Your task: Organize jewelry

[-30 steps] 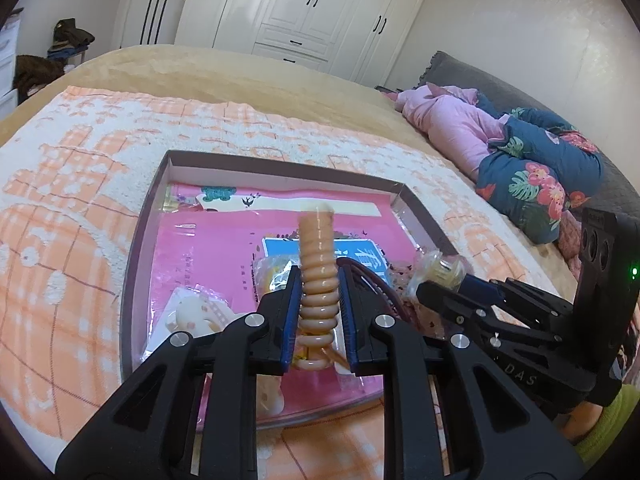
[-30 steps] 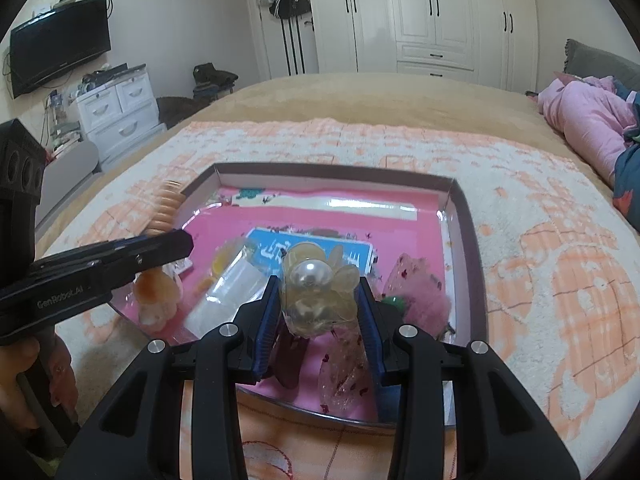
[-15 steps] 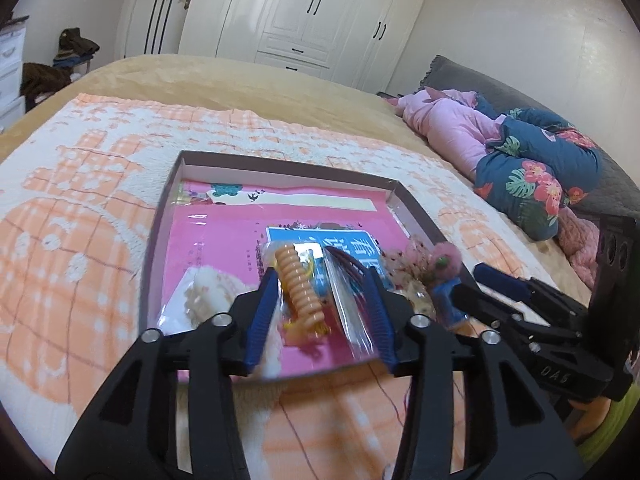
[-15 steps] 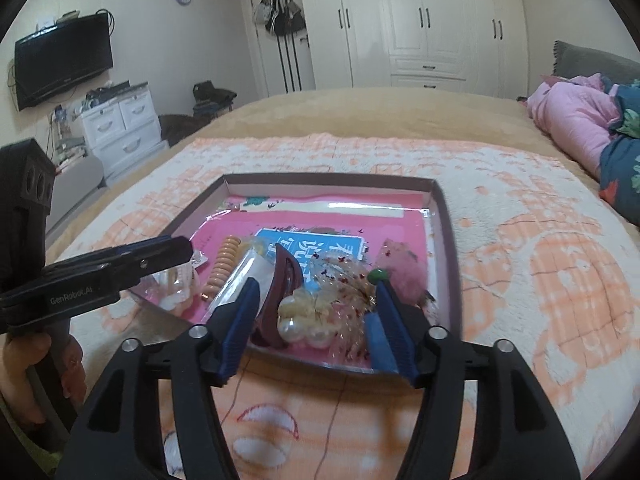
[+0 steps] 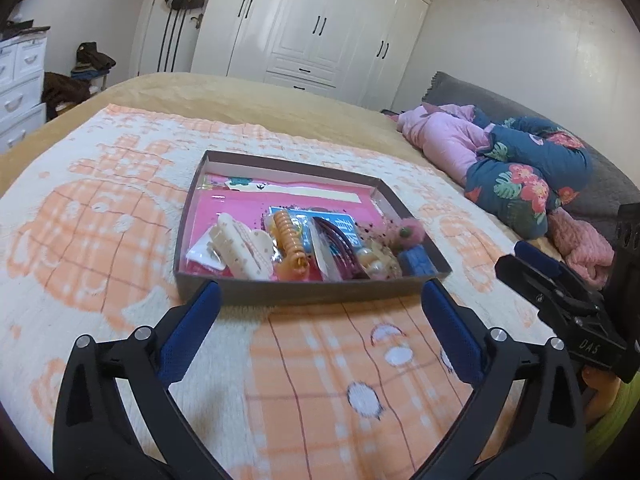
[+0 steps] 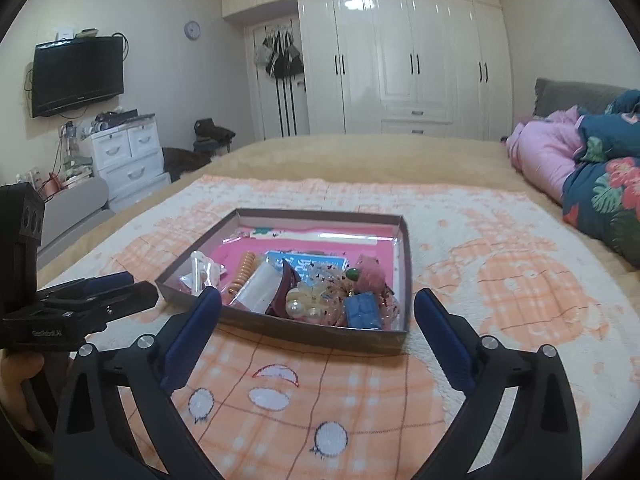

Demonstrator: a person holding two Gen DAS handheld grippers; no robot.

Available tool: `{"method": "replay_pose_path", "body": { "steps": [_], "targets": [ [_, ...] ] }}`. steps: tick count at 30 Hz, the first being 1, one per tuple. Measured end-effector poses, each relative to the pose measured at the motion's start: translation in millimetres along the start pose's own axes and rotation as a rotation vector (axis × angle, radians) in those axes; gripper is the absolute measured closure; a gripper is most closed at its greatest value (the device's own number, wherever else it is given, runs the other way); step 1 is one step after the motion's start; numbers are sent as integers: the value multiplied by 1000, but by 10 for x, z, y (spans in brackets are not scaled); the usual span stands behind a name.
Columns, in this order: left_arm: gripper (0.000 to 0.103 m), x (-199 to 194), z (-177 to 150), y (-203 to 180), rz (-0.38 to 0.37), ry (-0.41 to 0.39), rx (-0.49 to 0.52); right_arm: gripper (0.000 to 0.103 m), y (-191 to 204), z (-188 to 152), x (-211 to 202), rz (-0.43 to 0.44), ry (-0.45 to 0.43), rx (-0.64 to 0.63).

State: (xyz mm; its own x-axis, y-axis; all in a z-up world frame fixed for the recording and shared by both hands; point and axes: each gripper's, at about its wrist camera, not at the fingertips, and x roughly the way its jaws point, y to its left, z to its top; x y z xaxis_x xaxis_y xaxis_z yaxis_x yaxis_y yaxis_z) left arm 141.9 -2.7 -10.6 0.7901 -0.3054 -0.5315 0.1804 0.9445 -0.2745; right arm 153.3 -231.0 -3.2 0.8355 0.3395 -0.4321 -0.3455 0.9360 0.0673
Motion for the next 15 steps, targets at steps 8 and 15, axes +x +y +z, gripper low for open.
{"method": "replay_pose_path", "body": {
  "steps": [8, 15],
  "targets": [
    [11, -270, -213, -120, 40, -24, 36, 6, 49, -162, -330, -33, -70, -25],
    [11, -351, -352, -135, 97, -41, 50, 6, 45, -352, -541, -81, -110, -9]
  ]
}}
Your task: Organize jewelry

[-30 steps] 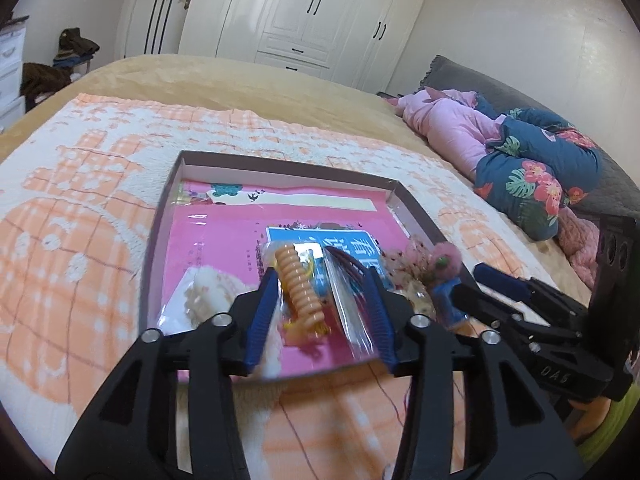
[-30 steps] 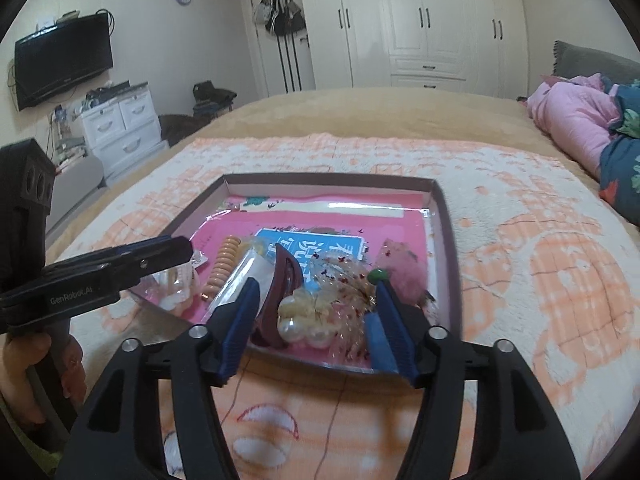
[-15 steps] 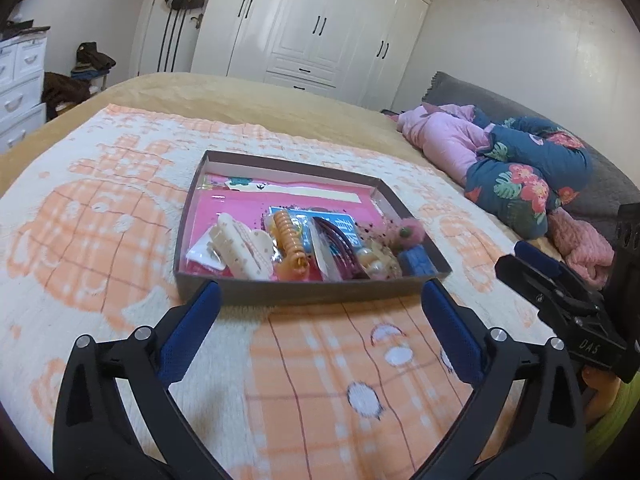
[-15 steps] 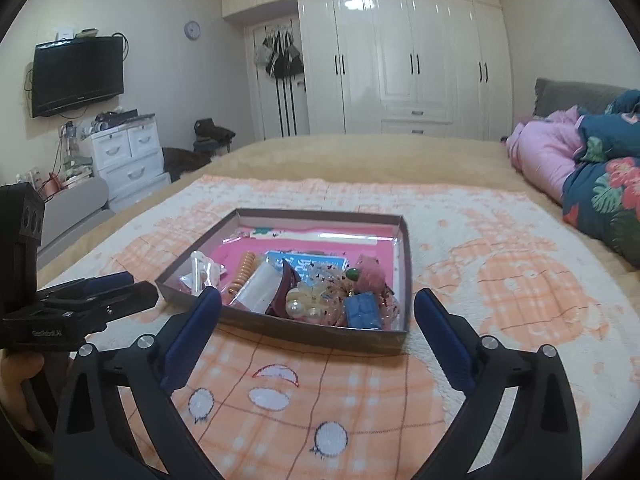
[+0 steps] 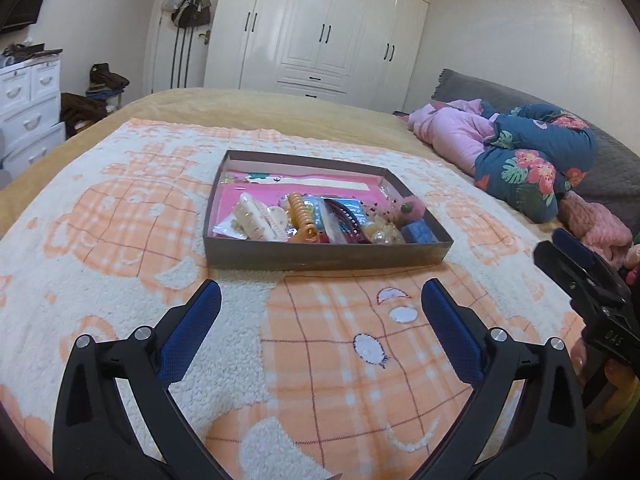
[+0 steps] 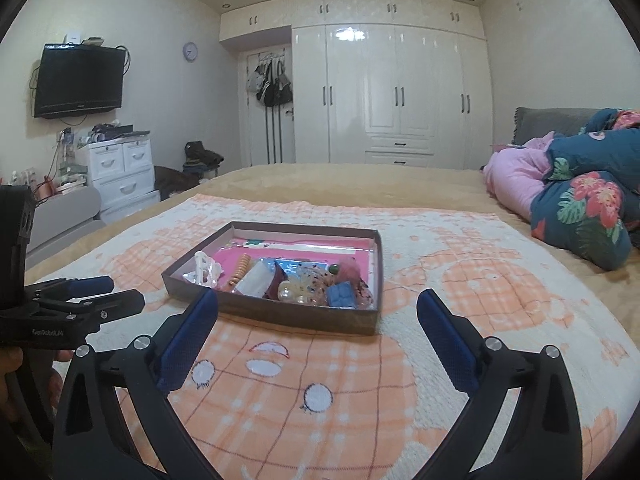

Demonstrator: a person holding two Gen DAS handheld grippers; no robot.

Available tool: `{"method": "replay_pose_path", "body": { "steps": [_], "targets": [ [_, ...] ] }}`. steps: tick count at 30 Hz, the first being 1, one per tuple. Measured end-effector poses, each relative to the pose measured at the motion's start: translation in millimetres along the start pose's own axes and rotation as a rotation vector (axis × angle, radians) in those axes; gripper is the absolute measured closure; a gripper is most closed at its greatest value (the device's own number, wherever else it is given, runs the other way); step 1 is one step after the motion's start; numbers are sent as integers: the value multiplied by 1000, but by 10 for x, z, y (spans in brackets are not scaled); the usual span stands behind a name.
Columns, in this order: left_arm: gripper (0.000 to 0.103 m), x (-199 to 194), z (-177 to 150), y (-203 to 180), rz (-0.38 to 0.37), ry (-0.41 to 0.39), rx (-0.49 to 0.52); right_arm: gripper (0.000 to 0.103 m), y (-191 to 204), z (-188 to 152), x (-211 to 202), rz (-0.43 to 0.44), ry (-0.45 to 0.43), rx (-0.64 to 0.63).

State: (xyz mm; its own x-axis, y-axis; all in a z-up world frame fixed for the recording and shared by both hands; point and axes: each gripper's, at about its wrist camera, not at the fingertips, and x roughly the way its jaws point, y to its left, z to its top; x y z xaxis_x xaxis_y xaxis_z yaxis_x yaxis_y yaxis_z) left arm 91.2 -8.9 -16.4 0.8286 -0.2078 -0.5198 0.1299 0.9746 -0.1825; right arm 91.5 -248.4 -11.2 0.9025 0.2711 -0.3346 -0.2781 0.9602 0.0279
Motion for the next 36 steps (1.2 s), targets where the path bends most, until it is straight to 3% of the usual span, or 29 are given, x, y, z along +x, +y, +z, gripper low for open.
{"method": "replay_pose_path", "body": {
  "steps": [7, 19, 36],
  "targets": [
    [11, -103, -106, -35, 17, -50, 23, 6, -71, -154, -100, -48, -39, 0],
    [11, -263, -217, -68, 49, -115, 48, 6, -33, -269, -214, -44, -85, -19],
    [11, -242, -255, -95, 49, -109, 57, 6, -11, -306, -195, -48, -68, -15]
  ]
}}
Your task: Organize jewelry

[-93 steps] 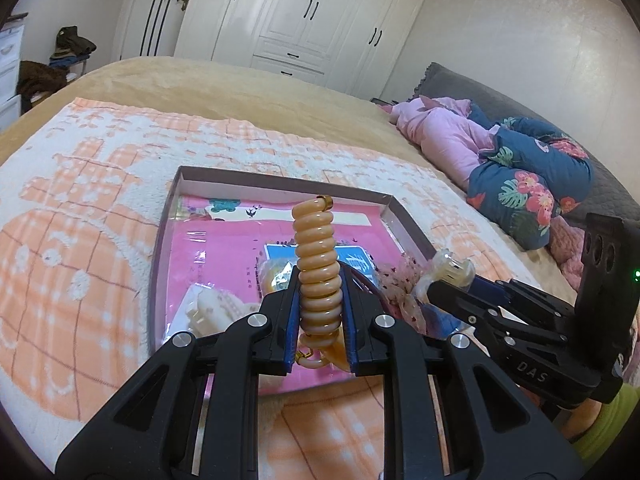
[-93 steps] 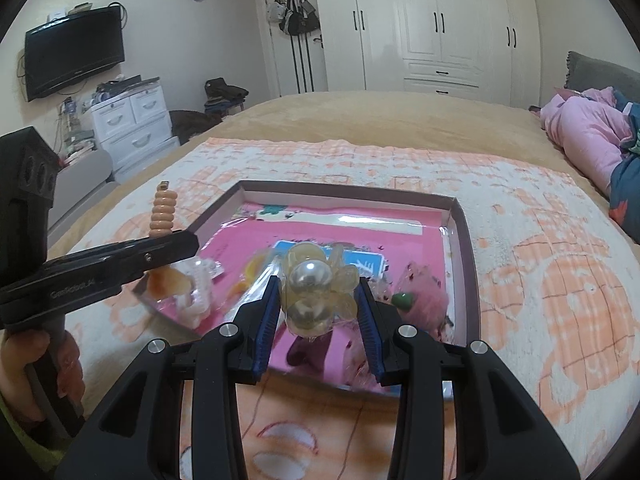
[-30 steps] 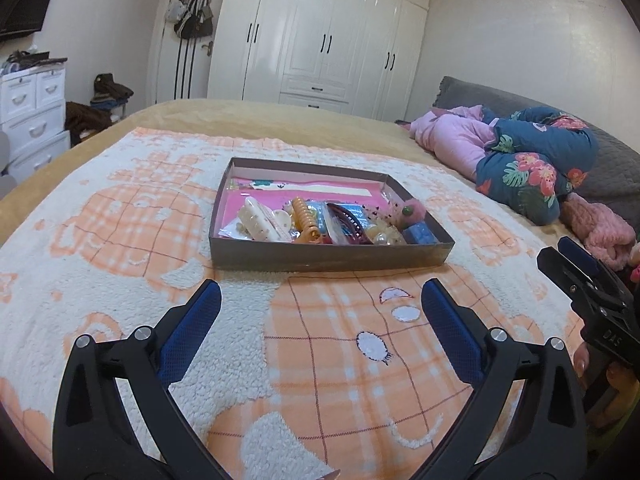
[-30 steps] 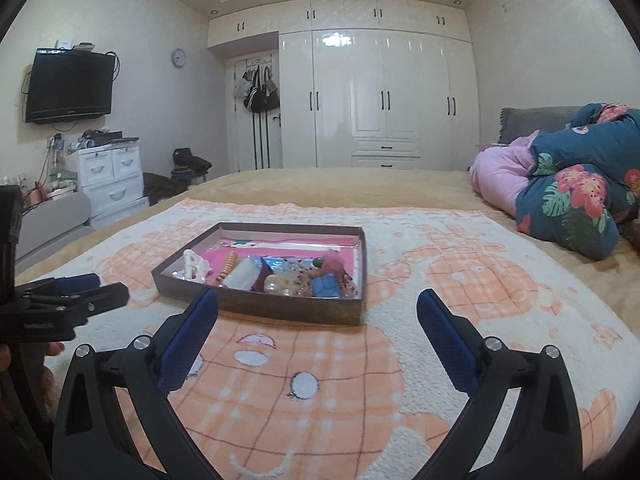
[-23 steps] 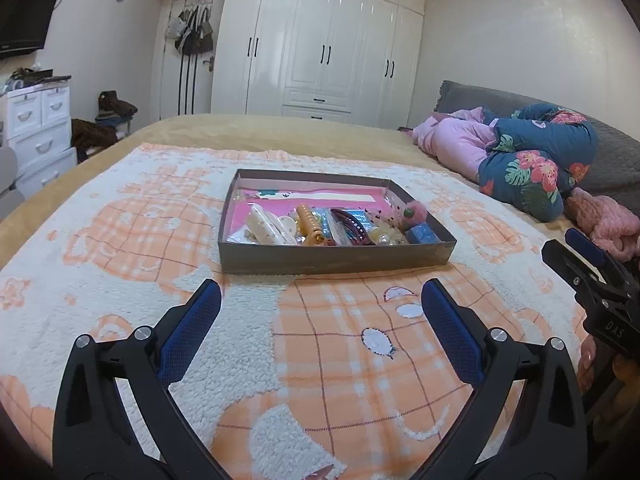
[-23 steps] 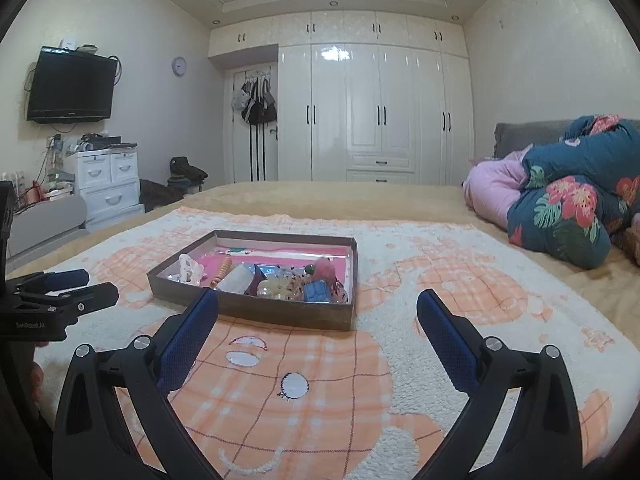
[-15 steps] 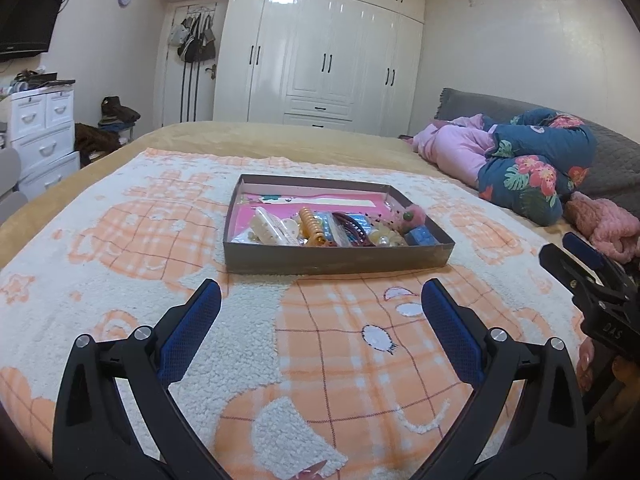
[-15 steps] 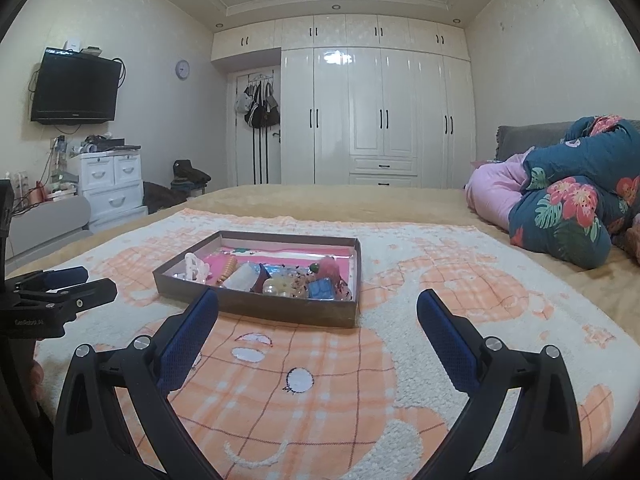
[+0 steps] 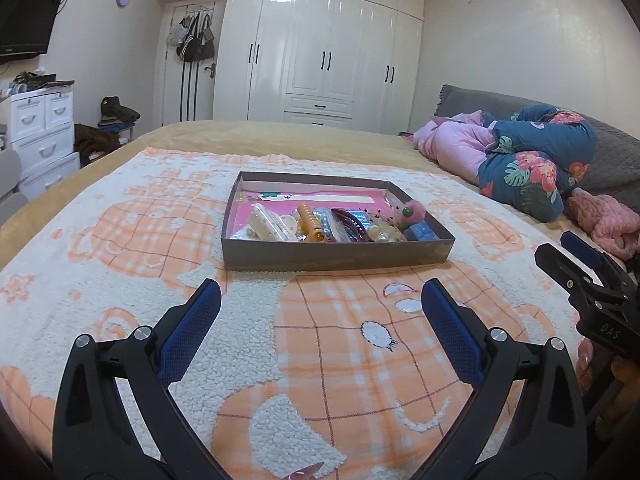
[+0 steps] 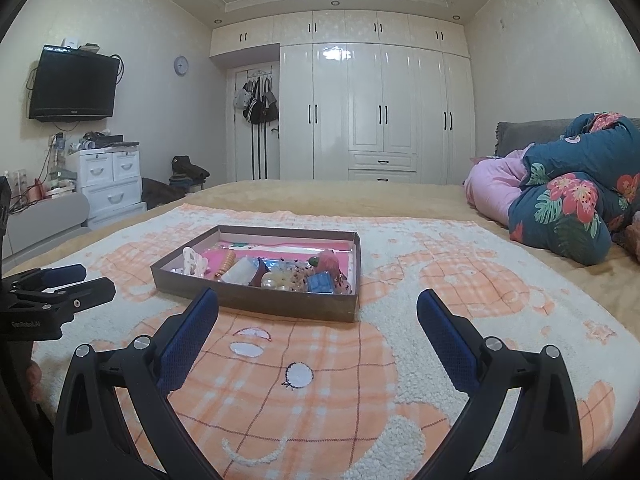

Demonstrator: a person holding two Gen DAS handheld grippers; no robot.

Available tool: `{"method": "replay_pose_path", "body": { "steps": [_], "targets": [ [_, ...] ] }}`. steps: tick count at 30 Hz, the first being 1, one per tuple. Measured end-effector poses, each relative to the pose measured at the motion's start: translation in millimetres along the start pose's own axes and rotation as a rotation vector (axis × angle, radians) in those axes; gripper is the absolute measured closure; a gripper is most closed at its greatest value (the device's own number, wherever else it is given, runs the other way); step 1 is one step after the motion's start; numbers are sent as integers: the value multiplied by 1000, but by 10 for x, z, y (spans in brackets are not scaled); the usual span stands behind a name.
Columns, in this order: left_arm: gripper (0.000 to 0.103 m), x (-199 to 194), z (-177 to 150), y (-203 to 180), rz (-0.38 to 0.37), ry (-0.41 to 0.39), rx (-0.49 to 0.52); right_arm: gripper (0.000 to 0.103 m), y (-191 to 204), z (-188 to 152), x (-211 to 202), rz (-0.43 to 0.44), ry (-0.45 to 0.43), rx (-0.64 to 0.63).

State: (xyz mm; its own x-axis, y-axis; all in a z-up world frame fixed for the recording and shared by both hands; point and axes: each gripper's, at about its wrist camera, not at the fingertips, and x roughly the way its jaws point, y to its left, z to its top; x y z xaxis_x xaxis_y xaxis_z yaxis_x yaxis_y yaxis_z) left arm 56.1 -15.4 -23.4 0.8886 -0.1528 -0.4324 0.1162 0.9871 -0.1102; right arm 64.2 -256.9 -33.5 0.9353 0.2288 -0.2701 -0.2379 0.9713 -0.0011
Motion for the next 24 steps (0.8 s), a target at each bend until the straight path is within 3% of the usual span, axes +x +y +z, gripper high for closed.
{"method": "replay_pose_path", "body": {
  "steps": [24],
  "targets": [
    [11, 31, -12, 67, 21, -2, -1, 6, -17, -7, 4, -1, -4, 0]
  ]
}}
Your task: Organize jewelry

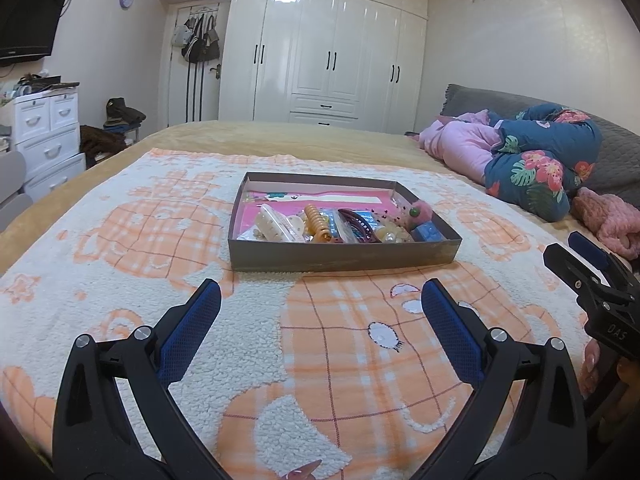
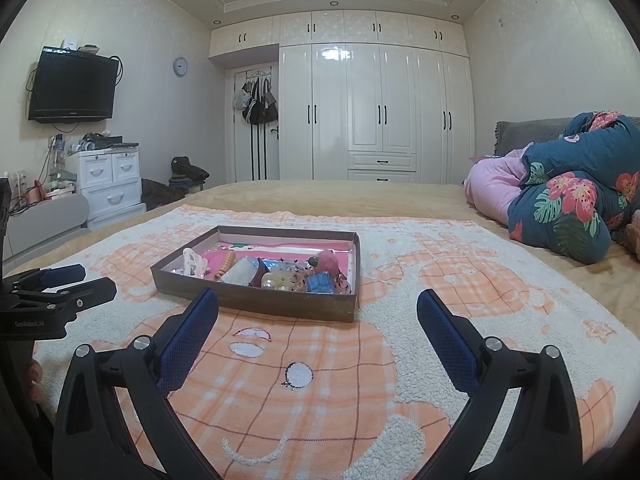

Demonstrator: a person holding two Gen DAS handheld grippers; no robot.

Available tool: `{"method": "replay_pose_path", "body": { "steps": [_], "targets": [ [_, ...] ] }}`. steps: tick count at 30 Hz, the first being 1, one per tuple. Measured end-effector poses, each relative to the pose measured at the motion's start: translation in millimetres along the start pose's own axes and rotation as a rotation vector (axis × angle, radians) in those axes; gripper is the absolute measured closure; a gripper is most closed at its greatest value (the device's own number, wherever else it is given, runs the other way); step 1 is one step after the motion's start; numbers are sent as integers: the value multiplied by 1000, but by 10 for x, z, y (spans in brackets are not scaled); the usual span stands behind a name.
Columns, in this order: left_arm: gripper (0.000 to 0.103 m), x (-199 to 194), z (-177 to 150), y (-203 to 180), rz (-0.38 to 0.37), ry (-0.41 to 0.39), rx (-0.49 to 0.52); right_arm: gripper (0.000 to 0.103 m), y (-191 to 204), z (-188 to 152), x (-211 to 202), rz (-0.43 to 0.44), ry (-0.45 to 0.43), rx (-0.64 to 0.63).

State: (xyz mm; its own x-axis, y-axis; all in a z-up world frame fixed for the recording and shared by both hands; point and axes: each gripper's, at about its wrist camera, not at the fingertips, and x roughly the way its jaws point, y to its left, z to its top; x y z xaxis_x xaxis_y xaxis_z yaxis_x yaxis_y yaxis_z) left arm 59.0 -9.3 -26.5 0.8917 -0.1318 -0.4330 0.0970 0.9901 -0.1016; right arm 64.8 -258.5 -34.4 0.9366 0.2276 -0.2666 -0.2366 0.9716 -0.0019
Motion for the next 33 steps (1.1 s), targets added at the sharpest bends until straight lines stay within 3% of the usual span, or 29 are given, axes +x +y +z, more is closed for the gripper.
{"method": "replay_pose_path", "body": {
  "steps": [33],
  "targets": [
    [11, -8, 6, 59, 9, -4, 0, 6, -3, 0, 2, 0, -2, 1]
  ]
}}
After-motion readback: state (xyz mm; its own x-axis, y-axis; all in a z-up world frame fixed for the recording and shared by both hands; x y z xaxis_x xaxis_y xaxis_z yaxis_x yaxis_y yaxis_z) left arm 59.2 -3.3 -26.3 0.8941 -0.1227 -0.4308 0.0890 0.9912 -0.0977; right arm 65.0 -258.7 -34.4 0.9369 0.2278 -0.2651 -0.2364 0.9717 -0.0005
